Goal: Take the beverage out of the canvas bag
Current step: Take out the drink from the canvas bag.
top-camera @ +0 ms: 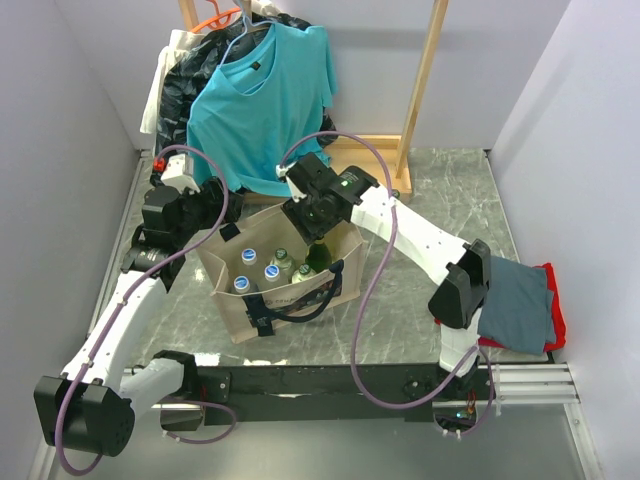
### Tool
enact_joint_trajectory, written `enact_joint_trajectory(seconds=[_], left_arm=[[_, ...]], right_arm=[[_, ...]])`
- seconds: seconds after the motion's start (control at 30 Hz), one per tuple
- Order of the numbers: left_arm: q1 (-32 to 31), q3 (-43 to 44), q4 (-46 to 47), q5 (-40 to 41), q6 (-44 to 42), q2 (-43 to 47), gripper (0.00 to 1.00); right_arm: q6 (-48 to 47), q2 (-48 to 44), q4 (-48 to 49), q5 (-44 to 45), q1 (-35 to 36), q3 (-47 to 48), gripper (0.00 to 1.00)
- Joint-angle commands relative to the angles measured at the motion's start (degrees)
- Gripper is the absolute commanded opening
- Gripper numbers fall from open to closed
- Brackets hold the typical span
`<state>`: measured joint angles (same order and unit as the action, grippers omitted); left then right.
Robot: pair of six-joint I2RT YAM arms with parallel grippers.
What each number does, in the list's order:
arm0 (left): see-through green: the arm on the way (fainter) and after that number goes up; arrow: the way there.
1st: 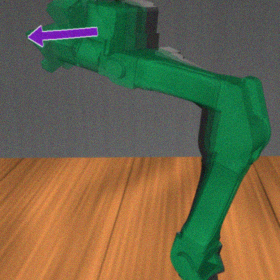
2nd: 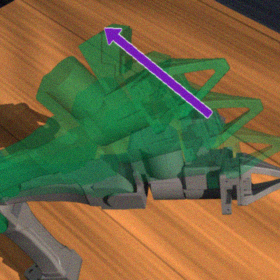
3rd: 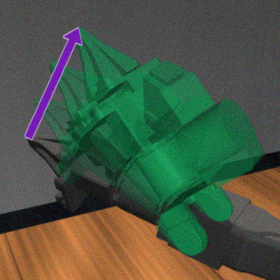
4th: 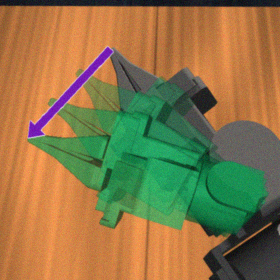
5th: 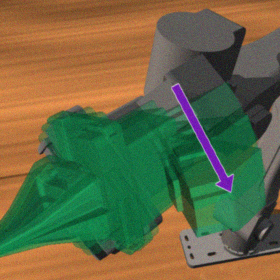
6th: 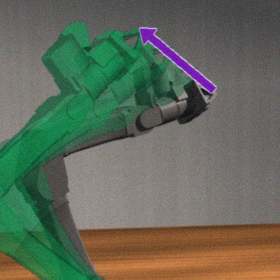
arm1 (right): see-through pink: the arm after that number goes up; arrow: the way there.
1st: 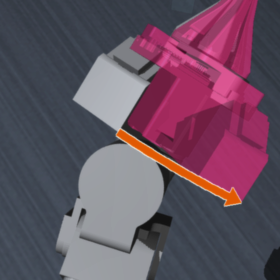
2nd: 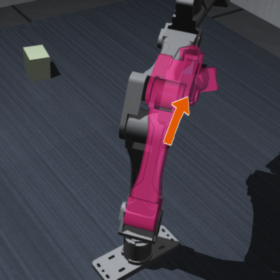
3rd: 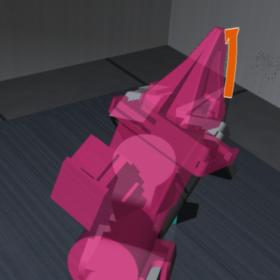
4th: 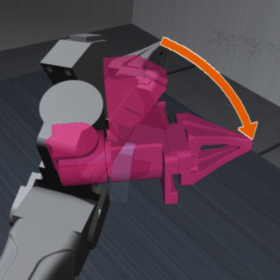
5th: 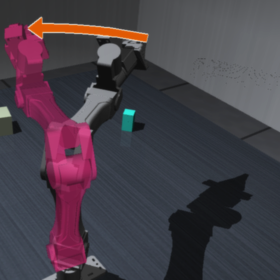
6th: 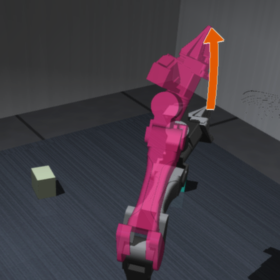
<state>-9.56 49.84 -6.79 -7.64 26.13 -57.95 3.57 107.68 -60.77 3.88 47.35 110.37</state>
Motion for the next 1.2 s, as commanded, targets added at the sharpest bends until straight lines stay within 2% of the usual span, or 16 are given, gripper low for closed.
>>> enact_joint_trajectory(seconds=[0.0,0.37,0.63,0.77,0.83,0.93,1.07,1.17], left_arm=[[0.2,1.4,0.8,0.7,-1.2,0.4,0.96],[0.2,1.2,0.7,0.9,-1.2,0.0,0.96],[0.2,1.0,0.5,0.9,-1.1,0.1,0.96],[0.2,1.0,0.5,0.8,-1.0,0.4,0.96],[0.2,0.9,0.6,0.6,-1.0,0.4,0.96],[0.2,0.8,0.6,0.6,-0.9,0.6,0.96],[0.2,0.8,0.7,0.7,-1.0,0.6,0.97],[0.2,0.8,0.9,0.4,-0.9,0.6,0.96]], right_arm=[[1.0,1.0,0.0,0.4,-0.7,0.6,0.64],[2.2,0.8,3.9,-1.9,-3.8,-4.0,0.64],[1.9,0.9,5.1,-7.6,-3.8,-4.7,0.59],[1.4,0.6,5.5,-7.7,-3.8,-5.3,0.41],[1.3,1.0,4.5,-7.7,-3.8,-4.6,0.39],[1.2,1.0,4.4,-8.2,-3.8,-5.2,0.28],[0.9,0.7,4.3,-8.6,-3.8,-5.3,0.00],[0.6,0.0,4.6,-8.3,-3.7,-5.0,0.00]])
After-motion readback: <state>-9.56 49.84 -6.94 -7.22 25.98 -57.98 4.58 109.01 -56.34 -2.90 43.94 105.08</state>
